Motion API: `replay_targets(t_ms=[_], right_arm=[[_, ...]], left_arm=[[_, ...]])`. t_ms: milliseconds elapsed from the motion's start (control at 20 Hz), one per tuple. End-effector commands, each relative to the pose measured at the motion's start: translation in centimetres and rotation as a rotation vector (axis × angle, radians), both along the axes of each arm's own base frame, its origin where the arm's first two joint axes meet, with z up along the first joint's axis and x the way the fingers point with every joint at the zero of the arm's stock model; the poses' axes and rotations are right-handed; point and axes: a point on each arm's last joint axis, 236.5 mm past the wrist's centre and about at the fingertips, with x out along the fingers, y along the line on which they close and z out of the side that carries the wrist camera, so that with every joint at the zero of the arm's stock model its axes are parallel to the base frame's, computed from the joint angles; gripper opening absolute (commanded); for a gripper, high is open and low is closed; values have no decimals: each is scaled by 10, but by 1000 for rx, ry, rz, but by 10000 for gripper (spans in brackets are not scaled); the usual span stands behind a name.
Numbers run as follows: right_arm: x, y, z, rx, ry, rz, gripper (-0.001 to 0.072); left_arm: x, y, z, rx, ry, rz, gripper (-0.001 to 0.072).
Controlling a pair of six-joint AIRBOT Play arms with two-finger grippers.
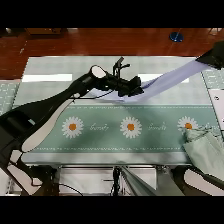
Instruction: Fold the shirts.
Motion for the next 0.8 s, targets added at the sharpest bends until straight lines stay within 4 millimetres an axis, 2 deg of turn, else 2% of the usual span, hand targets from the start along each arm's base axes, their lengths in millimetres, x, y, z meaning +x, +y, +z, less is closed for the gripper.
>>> replay_targets(t_ms=[0, 200, 300, 400, 450, 500, 600, 650, 750], right_arm=[[-15, 8, 15, -3, -20, 22, 23], [-32, 15, 31, -20, -45, 40, 23], [-34, 16, 35, -26, -56, 40, 23], [-34, 14, 34, -35, -53, 36, 23], [-34, 12, 33, -42, -50, 33, 23], [-35, 10, 31, -51, -45, 30, 23], [-33, 14, 33, -51, -55, 38, 23], [-30, 20, 33, -51, -65, 50, 24], [-23, 43, 28, -46, -66, 106, 24]], left_arm=[[2, -13, -18, -21, 58, 44, 31], [-5, -35, -32, -62, 130, 89, 31], [-22, -55, -36, -93, 161, 74, 31], [-33, -70, -33, -137, 173, 55, 31], [-29, -70, -29, -159, 167, 61, 31], [-21, -65, -20, -182, 150, 65, 31], [4, -38, 11, -232, 55, 38, 30], [17, -18, 32, -262, -3, 24, 31], [48, 34, 88, -330, -129, 23, 30]])
